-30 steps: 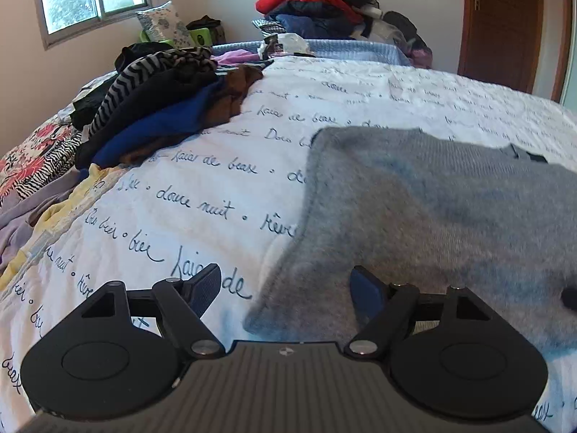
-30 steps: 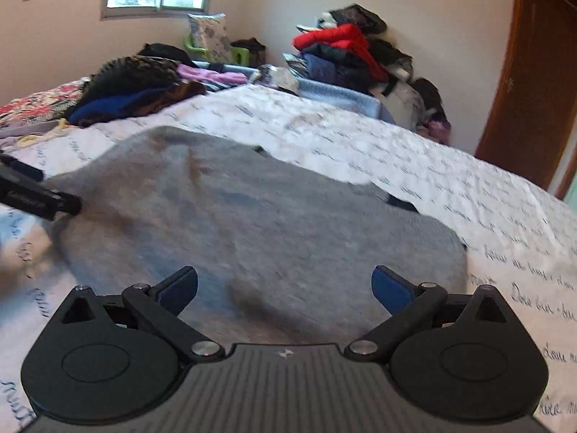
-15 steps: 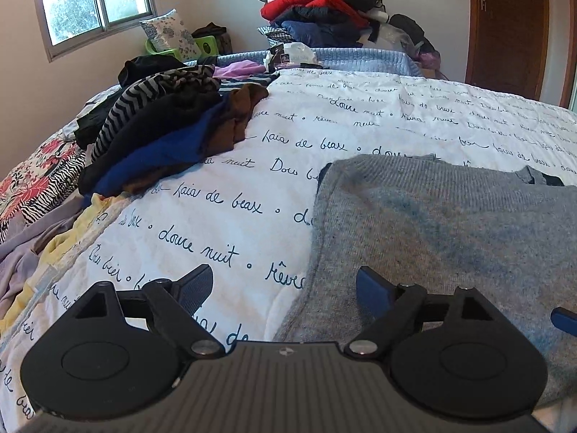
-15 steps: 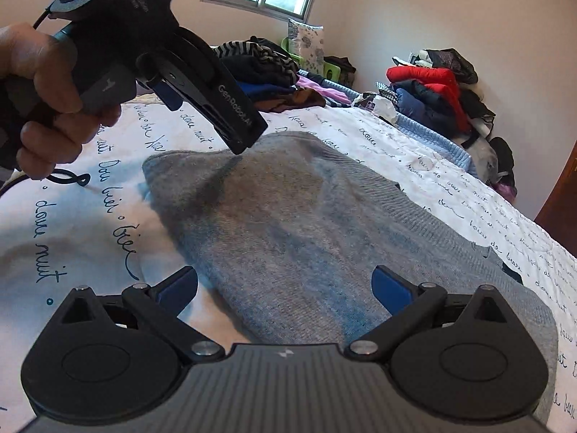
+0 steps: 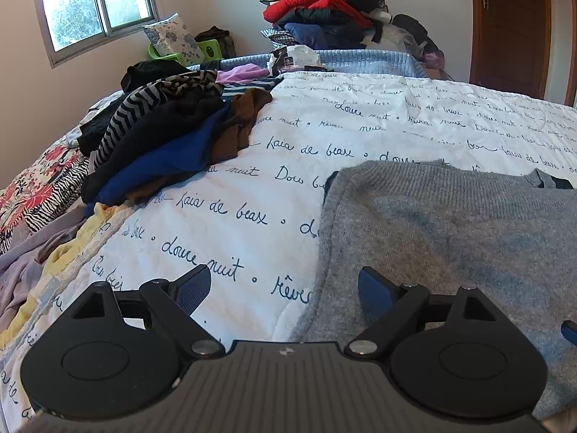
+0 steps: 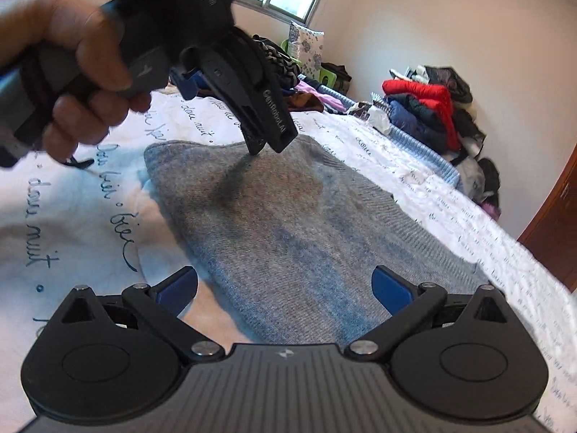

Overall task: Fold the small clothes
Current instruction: 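Bring the open left tool to the folded sweater edge near the right tool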

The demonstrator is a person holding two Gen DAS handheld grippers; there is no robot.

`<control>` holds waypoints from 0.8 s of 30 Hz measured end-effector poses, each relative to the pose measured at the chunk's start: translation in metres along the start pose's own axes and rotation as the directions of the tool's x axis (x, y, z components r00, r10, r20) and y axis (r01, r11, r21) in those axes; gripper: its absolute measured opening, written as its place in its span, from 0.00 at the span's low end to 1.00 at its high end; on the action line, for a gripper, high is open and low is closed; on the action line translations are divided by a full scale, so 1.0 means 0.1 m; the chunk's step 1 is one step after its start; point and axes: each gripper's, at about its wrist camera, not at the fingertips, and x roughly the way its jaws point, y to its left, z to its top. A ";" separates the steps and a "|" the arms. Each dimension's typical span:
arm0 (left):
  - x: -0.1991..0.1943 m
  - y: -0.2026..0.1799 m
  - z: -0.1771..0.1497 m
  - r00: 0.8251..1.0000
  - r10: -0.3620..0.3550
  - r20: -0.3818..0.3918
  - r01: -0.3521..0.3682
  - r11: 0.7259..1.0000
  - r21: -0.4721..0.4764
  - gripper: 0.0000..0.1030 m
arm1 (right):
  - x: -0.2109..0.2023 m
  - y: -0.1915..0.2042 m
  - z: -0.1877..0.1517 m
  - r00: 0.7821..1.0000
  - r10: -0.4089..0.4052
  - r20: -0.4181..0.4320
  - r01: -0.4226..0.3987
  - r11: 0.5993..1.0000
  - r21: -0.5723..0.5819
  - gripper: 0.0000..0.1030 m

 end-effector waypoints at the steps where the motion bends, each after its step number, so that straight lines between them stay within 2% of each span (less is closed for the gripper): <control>1: 0.01 0.03 0.03 1.000 0.012 0.009 -0.012 1.000 0.002 0.85 | 0.02 0.04 0.00 1.000 -0.017 -0.001 0.017 1.000 -0.020 1.00; 3: 0.05 0.08 0.09 1.000 0.020 0.023 -0.020 1.000 0.003 0.85 | 0.09 0.10 -0.01 0.999 -0.042 -0.008 0.041 0.998 -0.046 1.00; 4: 0.09 0.11 0.15 1.000 0.002 0.019 -0.002 1.000 0.001 0.86 | 0.12 0.11 -0.01 0.999 -0.048 -0.011 0.047 0.998 -0.051 1.00; 6: 0.20 0.18 0.24 0.999 -0.048 -0.014 0.047 0.999 -0.027 0.86 | 0.17 0.12 0.01 0.998 -0.054 -0.011 0.054 0.997 -0.052 1.00; 8: 0.35 0.27 0.32 0.990 -0.131 -0.054 0.127 0.989 -0.078 0.86 | 0.21 0.14 0.05 0.998 -0.062 -0.004 0.061 0.996 -0.058 1.00; 12: 0.66 0.36 0.43 0.949 -0.301 -0.100 0.280 0.943 -0.182 0.86 | 0.29 0.20 0.13 0.997 -0.076 0.003 0.076 0.994 -0.077 1.00; 15: 0.85 0.38 0.49 0.915 -0.387 -0.112 0.351 0.903 -0.246 0.86 | 0.28 0.28 0.16 0.996 -0.087 0.026 0.090 0.990 -0.107 1.00; 19: 1.05 0.27 0.56 0.883 -0.450 -0.134 0.412 0.880 -0.238 0.85 | 0.31 0.41 0.18 0.990 -0.120 0.071 0.130 0.978 -0.164 1.00; 24: 1.22 0.11 0.59 0.837 -0.520 -0.169 0.482 0.848 -0.222 0.84 | 0.43 0.44 0.25 0.984 -0.146 0.103 0.163 0.970 -0.180 1.00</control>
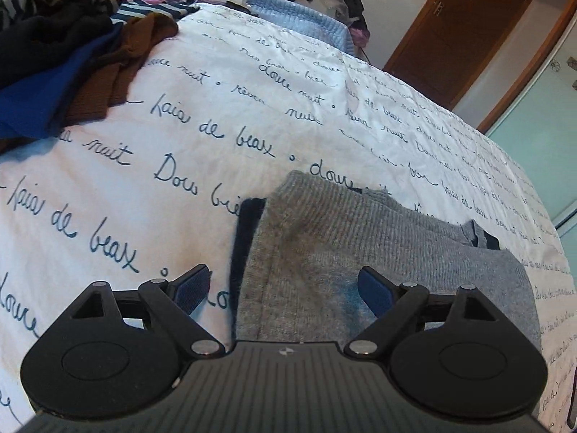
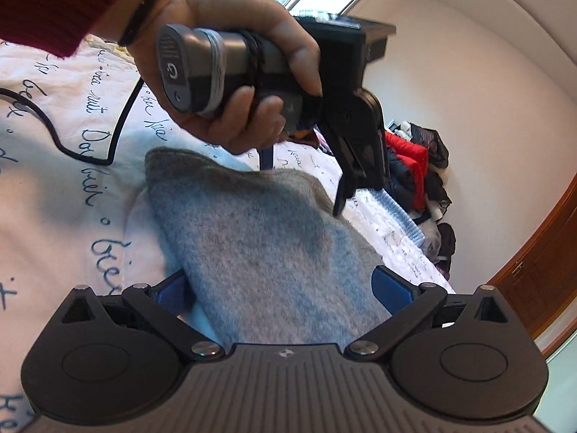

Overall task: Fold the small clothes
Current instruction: 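Bring the open left tool to the folded sweater edge near the right tool, then grasp the grey sweater's side edge with both tools side by side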

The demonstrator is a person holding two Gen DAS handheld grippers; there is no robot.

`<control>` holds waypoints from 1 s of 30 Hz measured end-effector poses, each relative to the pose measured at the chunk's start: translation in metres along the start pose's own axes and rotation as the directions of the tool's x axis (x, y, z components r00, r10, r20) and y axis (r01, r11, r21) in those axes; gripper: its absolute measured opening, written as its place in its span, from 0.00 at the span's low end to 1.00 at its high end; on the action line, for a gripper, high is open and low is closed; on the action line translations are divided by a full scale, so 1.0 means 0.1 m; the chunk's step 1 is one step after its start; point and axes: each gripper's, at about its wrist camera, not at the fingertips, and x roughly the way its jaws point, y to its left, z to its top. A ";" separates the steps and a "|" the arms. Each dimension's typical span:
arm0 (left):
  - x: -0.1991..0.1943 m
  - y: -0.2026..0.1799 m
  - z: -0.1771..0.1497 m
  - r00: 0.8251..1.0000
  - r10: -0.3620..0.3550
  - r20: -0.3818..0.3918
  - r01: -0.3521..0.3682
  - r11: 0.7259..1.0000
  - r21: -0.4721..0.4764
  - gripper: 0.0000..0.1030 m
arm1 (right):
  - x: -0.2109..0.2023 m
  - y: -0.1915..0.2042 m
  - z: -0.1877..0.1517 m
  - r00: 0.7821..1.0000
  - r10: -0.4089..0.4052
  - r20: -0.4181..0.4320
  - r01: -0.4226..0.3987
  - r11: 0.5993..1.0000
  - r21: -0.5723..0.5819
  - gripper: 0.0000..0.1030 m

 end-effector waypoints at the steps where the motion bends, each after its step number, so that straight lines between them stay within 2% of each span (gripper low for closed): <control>1: 0.03 -0.01 0.02 1.000 -0.016 -0.003 0.016 1.000 0.002 0.85 | 0.03 0.00 0.01 1.000 -0.003 0.004 0.003 1.000 -0.002 1.00; 4: 0.13 -0.04 0.07 0.997 -0.073 -0.018 0.073 0.997 -0.006 0.84 | 0.08 0.02 0.04 1.000 -0.012 0.023 0.012 1.000 -0.020 1.00; 6: 0.19 -0.05 0.10 0.997 -0.076 -0.020 0.076 0.997 -0.013 0.82 | 0.10 0.02 0.05 0.999 -0.007 0.036 0.008 0.999 -0.032 0.97; 8: 0.24 -0.03 0.12 0.996 -0.086 -0.016 0.085 0.996 -0.023 0.79 | 0.12 0.03 0.06 0.999 0.014 0.042 -0.012 0.999 -0.042 0.92; 13: 0.26 0.10 0.15 0.993 -0.120 0.012 0.121 0.988 -0.094 0.71 | 0.19 0.05 0.12 0.997 0.056 0.047 -0.052 0.996 -0.070 0.65; 15: 0.25 0.16 0.16 0.991 -0.129 0.022 0.131 0.983 -0.128 0.64 | 0.20 0.07 0.12 0.997 0.062 0.055 -0.058 0.995 -0.076 0.60; 16: 0.25 0.18 0.17 0.992 -0.127 0.021 0.129 0.982 -0.141 0.62 | 0.19 0.10 0.14 0.996 0.059 0.060 -0.054 0.995 -0.084 0.59; 18: 0.26 0.19 0.17 0.994 -0.108 0.017 0.110 0.983 -0.144 0.47 | 0.18 0.15 0.13 0.996 0.057 0.068 -0.050 0.994 -0.093 0.57; 20: 0.27 0.18 0.17 0.996 -0.085 0.012 0.085 0.987 -0.136 0.39 | 0.19 0.15 0.12 0.996 0.062 0.069 -0.055 0.994 -0.094 0.54; 22: 0.26 0.18 0.17 0.998 -0.068 0.013 0.069 0.988 -0.136 0.30 | 0.20 0.16 0.11 0.995 0.068 0.067 -0.062 0.993 -0.097 0.47; 24: 0.26 0.19 0.16 0.999 -0.049 0.010 0.050 0.989 -0.140 0.16 | 0.20 0.18 0.13 0.996 0.063 0.067 -0.056 0.993 -0.105 0.42; 25: 0.25 0.19 0.16 0.999 -0.045 0.011 0.047 0.989 -0.143 0.16 | 0.22 0.19 0.13 0.996 0.067 0.063 -0.060 0.992 -0.110 0.35; 30: 0.16 0.08 0.13 0.999 0.010 0.030 -0.008 0.995 -0.098 0.12 | 0.18 0.13 0.12 0.992 0.102 0.077 -0.095 0.992 -0.086 0.19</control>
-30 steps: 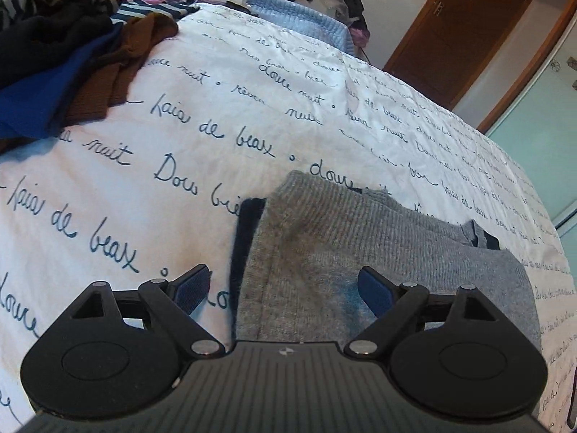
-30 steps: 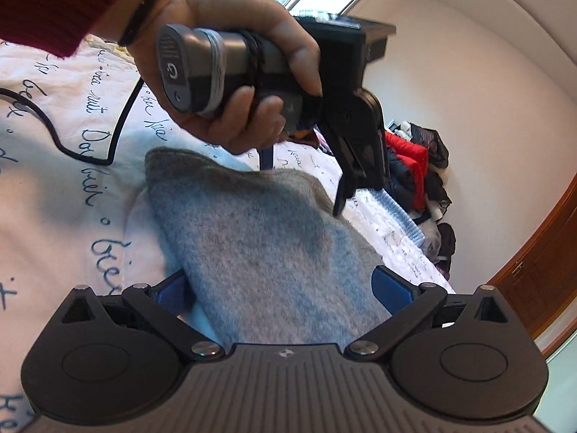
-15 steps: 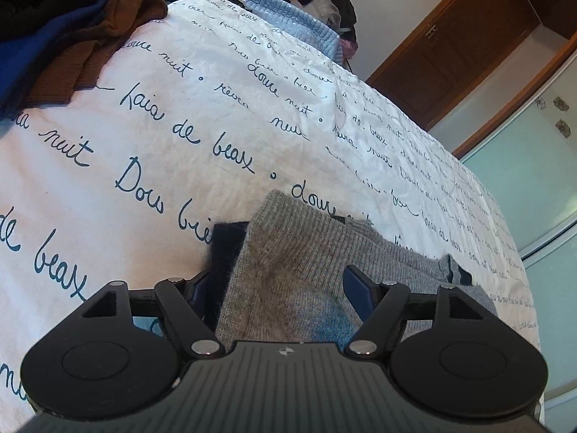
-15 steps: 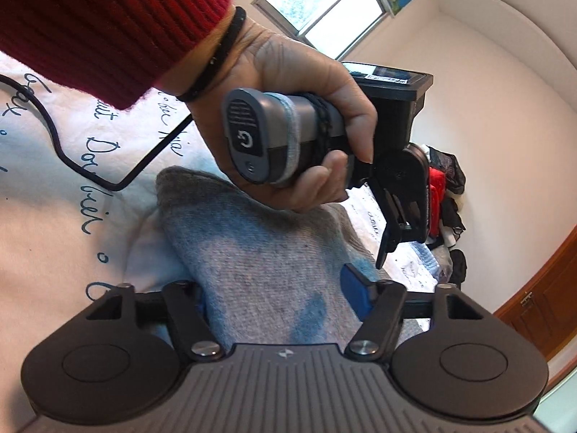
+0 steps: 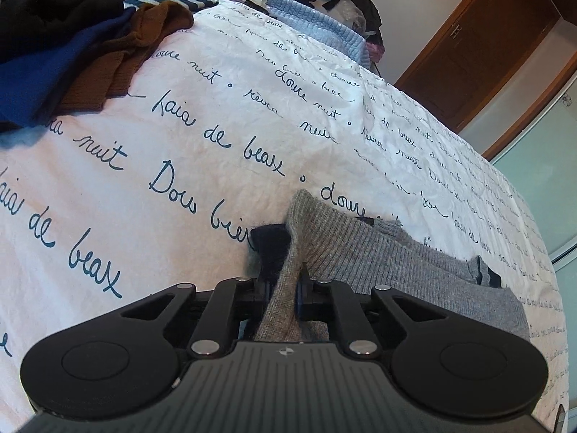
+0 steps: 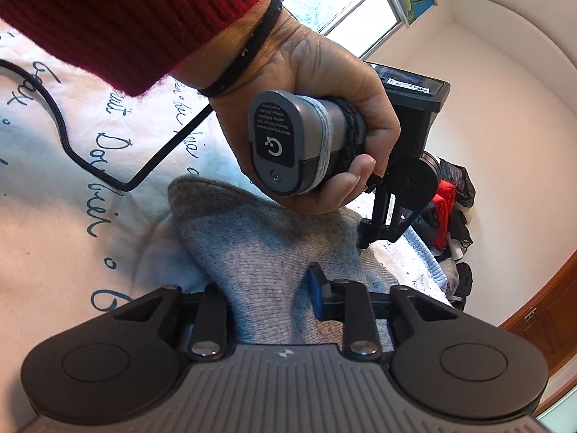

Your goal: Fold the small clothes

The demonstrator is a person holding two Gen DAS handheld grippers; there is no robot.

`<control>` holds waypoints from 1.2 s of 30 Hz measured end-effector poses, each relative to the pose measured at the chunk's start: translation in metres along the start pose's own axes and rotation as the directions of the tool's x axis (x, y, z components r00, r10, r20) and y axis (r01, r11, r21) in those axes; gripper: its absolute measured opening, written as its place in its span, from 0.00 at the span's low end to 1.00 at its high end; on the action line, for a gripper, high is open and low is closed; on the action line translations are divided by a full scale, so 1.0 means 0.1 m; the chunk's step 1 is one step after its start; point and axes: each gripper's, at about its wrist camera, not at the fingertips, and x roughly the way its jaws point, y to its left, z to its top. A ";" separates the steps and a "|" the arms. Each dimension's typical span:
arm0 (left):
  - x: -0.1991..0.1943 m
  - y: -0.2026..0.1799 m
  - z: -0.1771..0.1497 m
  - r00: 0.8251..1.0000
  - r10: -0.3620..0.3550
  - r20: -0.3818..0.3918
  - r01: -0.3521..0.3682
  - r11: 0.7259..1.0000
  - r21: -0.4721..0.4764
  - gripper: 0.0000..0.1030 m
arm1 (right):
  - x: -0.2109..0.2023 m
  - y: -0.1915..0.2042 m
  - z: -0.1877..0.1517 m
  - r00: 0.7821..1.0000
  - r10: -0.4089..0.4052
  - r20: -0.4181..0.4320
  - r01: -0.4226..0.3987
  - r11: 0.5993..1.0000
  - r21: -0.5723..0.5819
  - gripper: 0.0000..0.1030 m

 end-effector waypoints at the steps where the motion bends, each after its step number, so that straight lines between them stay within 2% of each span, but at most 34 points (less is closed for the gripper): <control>1: -0.03 -0.03 0.00 1.000 0.012 0.007 -0.012 1.000 0.012 0.12 | -0.03 -0.04 0.00 1.000 0.012 0.007 -0.012 1.000 0.025 0.16; 3: -0.08 -0.12 0.00 0.999 0.042 0.024 -0.043 0.998 0.042 0.12 | -0.08 -0.20 -0.01 0.998 0.055 0.017 -0.056 0.992 0.109 0.14; 5: -0.15 -0.19 0.02 0.997 0.062 0.035 -0.063 0.997 0.052 0.12 | -0.13 -0.42 -0.02 0.993 0.115 0.030 -0.119 0.965 0.235 0.10; 8: -0.27 -0.31 0.06 0.995 0.079 0.055 -0.081 0.995 0.052 0.12 | -0.23 -0.73 -0.09 0.983 0.169 0.065 -0.181 0.906 0.382 0.08; 13: -0.43 -0.56 0.10 0.992 0.096 0.080 -0.100 0.994 0.042 0.12 | -0.42 -1.11 -0.28 0.972 0.194 0.131 -0.234 0.807 0.542 0.07; 19: -0.60 -0.95 0.09 0.987 0.130 0.099 -0.134 0.990 0.041 0.11 | -0.67 -1.40 -0.60 0.968 0.179 0.178 -0.252 0.706 0.662 0.06; 28: -0.75 -1.67 0.00 0.987 0.080 0.141 -0.098 0.987 0.126 0.11 | -0.99 -1.79 -0.98 0.959 0.168 0.230 -0.285 0.544 0.790 0.06; 36: -0.64 -2.23 -0.16 0.990 0.044 0.132 -0.069 0.979 0.190 0.11 | -1.24 -1.98 -1.29 0.964 0.135 0.231 -0.267 0.450 0.852 0.06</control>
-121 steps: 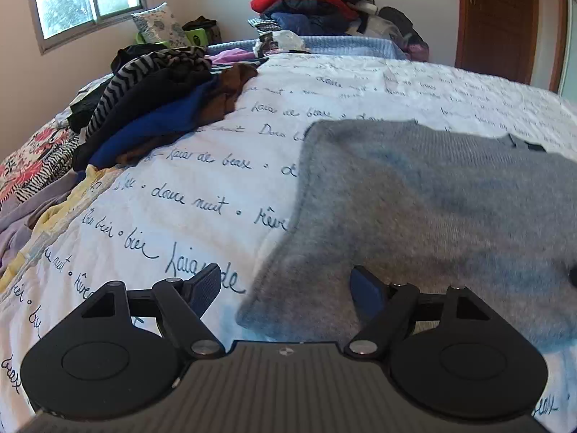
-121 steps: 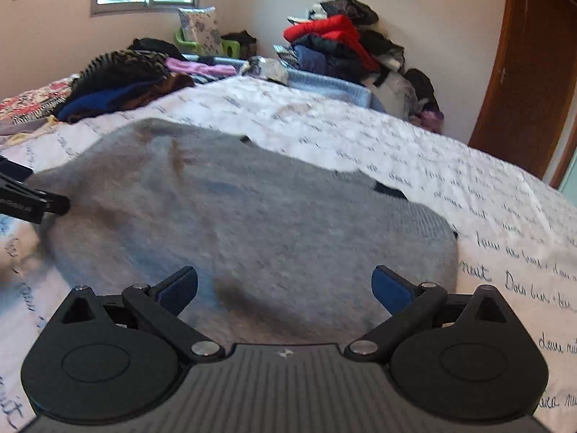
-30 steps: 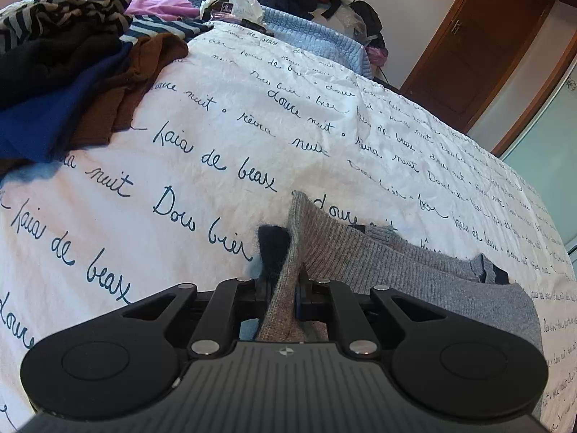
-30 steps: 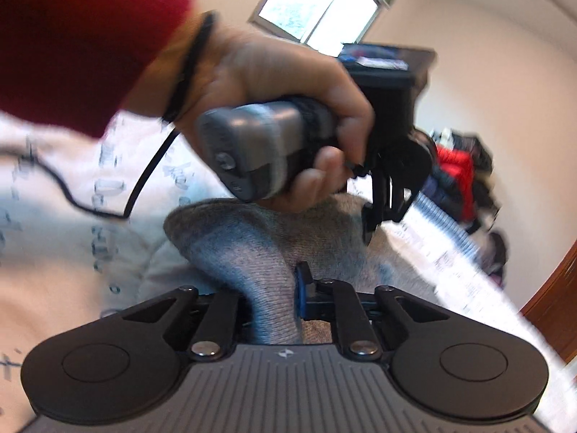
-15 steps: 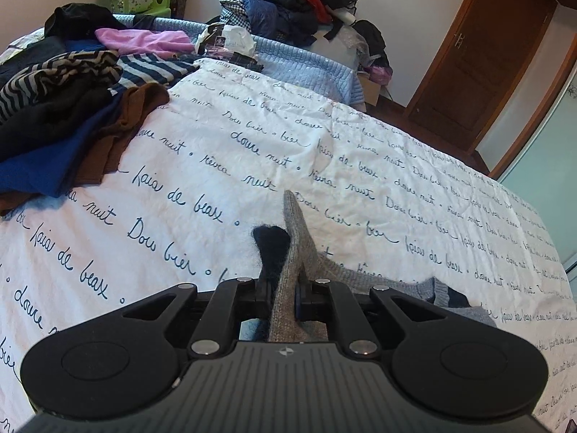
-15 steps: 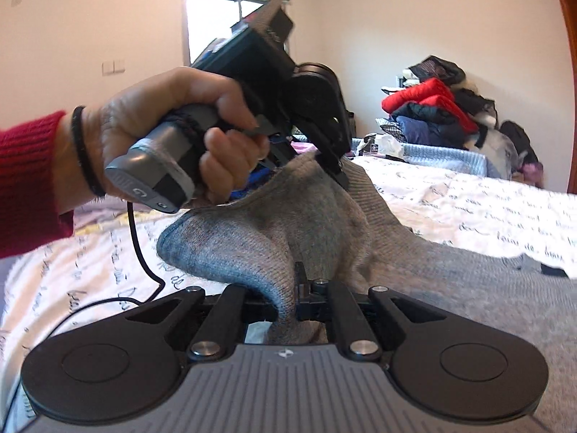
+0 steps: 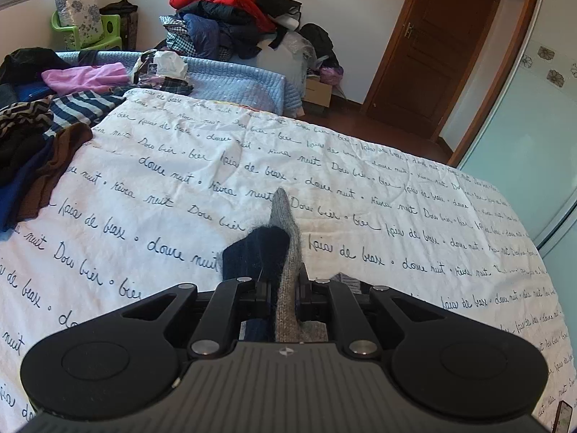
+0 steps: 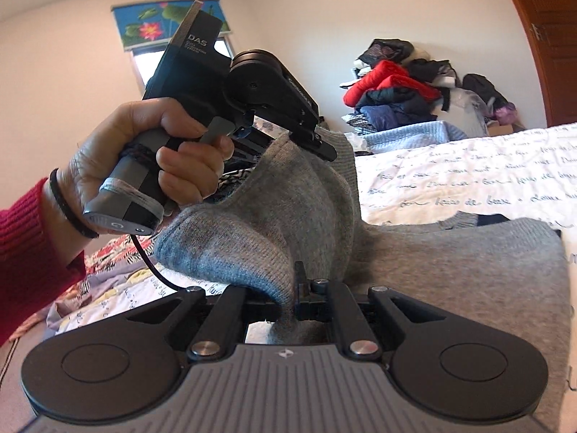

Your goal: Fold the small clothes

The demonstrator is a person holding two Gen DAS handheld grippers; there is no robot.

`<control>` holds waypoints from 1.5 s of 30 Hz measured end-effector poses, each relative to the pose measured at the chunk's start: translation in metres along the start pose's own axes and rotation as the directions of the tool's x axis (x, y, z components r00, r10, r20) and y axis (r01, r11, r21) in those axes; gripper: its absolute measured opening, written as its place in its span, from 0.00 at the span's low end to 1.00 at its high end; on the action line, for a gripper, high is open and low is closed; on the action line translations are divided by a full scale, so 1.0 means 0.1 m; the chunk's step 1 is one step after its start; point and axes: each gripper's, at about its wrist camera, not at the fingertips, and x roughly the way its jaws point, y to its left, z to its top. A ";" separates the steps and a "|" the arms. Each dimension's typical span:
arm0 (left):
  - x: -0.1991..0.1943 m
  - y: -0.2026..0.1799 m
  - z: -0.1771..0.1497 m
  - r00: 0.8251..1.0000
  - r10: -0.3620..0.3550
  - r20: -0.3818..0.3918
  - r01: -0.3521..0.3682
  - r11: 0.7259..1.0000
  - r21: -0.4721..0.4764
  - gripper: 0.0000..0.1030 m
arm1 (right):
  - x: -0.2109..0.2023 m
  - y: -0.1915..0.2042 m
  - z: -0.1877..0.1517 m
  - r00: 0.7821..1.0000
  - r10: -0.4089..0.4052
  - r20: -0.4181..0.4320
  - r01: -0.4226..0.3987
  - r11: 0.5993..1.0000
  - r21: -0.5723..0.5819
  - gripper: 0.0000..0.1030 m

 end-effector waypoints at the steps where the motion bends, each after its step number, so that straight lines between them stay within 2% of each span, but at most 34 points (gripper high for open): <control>1: 0.03 -0.07 -0.02 1.000 -0.006 -0.005 0.006 1.000 0.009 0.11 | -0.03 -0.03 -0.01 1.000 -0.005 0.002 0.005 1.000 0.011 0.06; 8: 0.20 -0.56 -0.16 0.998 -0.036 -0.043 0.039 0.996 0.077 0.11 | -0.27 -0.25 -0.09 0.999 -0.035 0.003 0.035 0.996 0.080 0.06; 21: 0.65 -1.32 -0.52 0.992 -0.027 -0.120 0.051 0.978 0.203 0.11 | -0.57 -0.67 -0.30 0.997 -0.068 -0.021 0.071 0.974 0.216 0.06; 34: 0.98 -1.66 -0.80 0.982 -0.021 -0.186 0.065 0.970 0.236 0.14 | -0.72 -0.93 -0.48 0.994 -0.056 -0.094 0.086 0.931 0.354 0.07; 40: 0.95 -1.77 -0.81 0.971 -0.115 -0.210 0.158 0.967 0.201 0.18 | -0.75 -0.97 -0.53 0.985 -0.082 -0.150 0.132 0.921 0.365 0.09; 45: 0.84 -1.84 -0.84 0.975 -0.134 -0.180 0.174 0.956 0.235 0.28 | -0.80 -0.97 -0.54 0.977 -0.100 -0.186 0.162 0.920 0.356 0.10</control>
